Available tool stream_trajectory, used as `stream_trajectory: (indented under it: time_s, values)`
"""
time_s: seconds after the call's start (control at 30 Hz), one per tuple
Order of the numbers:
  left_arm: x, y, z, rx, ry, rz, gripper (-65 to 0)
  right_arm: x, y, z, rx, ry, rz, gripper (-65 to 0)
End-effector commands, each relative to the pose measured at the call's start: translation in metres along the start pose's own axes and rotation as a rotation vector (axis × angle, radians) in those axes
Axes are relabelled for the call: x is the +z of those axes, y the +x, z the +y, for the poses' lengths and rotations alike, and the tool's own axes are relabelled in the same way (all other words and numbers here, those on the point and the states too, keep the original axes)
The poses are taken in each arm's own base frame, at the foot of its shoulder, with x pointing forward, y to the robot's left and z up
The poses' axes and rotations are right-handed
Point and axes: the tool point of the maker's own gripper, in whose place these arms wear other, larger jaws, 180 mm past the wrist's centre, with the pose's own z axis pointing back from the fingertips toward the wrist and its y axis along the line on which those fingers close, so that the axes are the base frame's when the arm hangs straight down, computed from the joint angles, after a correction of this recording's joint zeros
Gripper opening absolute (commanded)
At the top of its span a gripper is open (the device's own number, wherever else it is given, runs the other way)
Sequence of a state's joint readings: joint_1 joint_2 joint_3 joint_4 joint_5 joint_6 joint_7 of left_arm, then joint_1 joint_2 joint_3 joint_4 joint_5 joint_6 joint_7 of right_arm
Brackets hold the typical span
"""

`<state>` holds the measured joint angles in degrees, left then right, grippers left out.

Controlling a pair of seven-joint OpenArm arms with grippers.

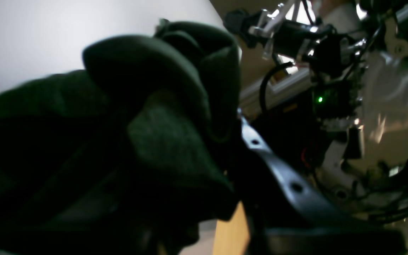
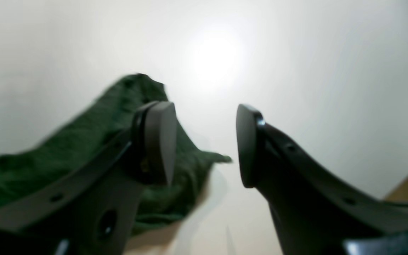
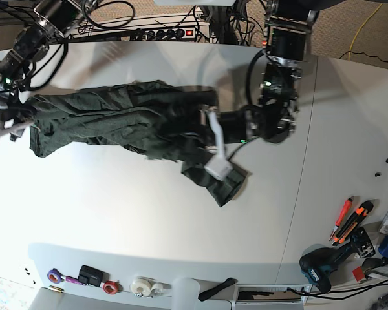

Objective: Layout the t-shirt on the table in an organized manner, then fold the t-shirt properly
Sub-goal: 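Grasp the shirt end with the left gripper and fold it toward the right gripper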

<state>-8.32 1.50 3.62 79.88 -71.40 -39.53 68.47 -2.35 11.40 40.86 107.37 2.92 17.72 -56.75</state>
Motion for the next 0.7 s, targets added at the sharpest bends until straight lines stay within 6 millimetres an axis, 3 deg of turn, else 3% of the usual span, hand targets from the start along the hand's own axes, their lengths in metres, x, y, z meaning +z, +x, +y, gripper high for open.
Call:
stream_trajectory:
  time_s: [0.0, 0.07, 0.1, 0.17, 0.2, 0.23, 0.43, 0.57, 0.67]
  values:
    - [-0.007, 0.017, -0.011, -0.042, -0.035, -0.039, -65.0, 0.003, 0.017, -0.009, -0.003, -0.025, -0.06, -37.5]
    - [-0.016, 0.009, -0.013, -0.058, -0.036, 0.002, -65.0, 0.004, 0.014, -0.014, -0.007, -0.035, -0.055, -37.5]
    - [-0.02, 0.003, -0.014, -0.069, -0.031, 0.028, -60.9, 0.004, 0.014, -0.015, -0.01, -0.039, -0.055, -37.5]
    - [-0.026, -0.004, -0.012, -0.092, -0.013, 0.065, -33.0, 0.005, 0.014, -0.016, -0.013, -0.041, -0.056, -37.5]
    - [-0.027, -0.003, -0.01, -0.104, -0.001, 0.061, -23.5, 0.004, 0.014, -0.016, -0.012, -0.04, -0.056, -37.5]
    - [-0.027, 0.0, -0.008, -0.116, 0.011, 0.058, -21.2, 0.004, 0.014, -0.015, -0.014, -0.037, -0.057, -37.5]
    - [0.0, 0.052, 0.013, -0.178, 0.11, 0.033, -23.8, 0.004, 0.014, -0.016, -0.013, -0.038, -0.056, -37.5]
    - [0.05, 0.089, 0.05, -0.148, 0.297, -0.039, -23.8, 0.004, 0.014, -0.016, -0.014, -0.038, -0.056, -37.5]
    - [0.097, 0.097, 0.091, -0.128, 0.53, -0.066, -23.8, 0.004, 0.014, -0.015, -0.014, -0.038, -0.056, -37.5]
